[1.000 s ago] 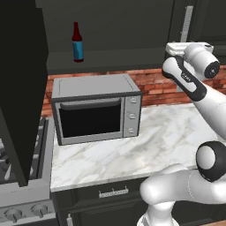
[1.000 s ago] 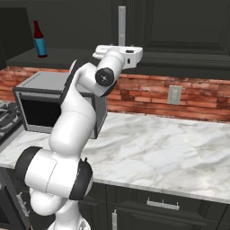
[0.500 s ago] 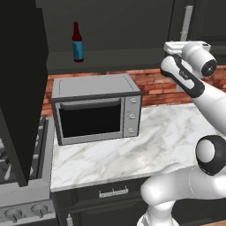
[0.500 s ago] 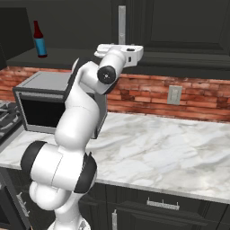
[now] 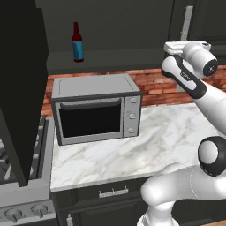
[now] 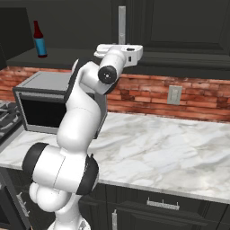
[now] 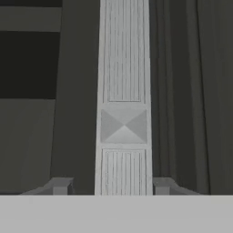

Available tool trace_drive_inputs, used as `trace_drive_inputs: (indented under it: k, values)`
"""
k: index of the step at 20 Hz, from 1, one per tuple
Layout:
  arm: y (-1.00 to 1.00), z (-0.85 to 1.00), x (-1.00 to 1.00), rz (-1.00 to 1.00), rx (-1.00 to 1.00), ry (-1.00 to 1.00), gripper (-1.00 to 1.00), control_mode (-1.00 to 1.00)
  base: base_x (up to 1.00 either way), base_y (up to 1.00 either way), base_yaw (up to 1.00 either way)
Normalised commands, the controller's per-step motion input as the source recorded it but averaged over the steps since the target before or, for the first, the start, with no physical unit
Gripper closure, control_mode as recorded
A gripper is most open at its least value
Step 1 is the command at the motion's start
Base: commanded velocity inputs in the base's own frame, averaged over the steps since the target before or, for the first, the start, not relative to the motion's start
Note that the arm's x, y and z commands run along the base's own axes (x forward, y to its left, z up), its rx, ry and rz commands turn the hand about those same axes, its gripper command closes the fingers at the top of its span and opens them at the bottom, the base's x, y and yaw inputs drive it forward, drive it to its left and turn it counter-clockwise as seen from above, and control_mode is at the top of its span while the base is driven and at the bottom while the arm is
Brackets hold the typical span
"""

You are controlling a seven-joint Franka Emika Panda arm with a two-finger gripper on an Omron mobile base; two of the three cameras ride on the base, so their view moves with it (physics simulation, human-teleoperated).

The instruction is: Get the candle and the beer from the cabinet and move them to the dining counter.

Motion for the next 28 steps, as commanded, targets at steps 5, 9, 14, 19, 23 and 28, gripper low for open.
trace_drive_inputs:
  k: [5, 9, 14, 19, 23, 28]
  values:
    - [0.00, 0.00, 0.00, 0.00, 0.00, 0.00, 1.00, -1.00, 0.00, 0.00, 0.00]
    - [0.00, 0.00, 0.00, 0.00, 0.00, 0.00, 1.00, -1.00, 0.00, 0.00, 0.00]
    - [0.00, 0.00, -0.03, 0.00, 0.00, 0.00, 1.00, -1.00, 0.00, 0.00, 0.00]
    - [-0.15, 0.00, -0.21, 0.00, 0.00, 0.00, 1.00, -1.00, 0.00, 0.00, 0.00]
    - [-0.33, 0.00, -0.35, 0.00, 0.00, 0.00, 1.00, -1.00, 0.00, 0.00, 0.00]
    - [-0.42, 0.00, -0.40, -0.03, 0.00, 0.00, 1.00, -1.00, 0.00, 0.00, 0.00]
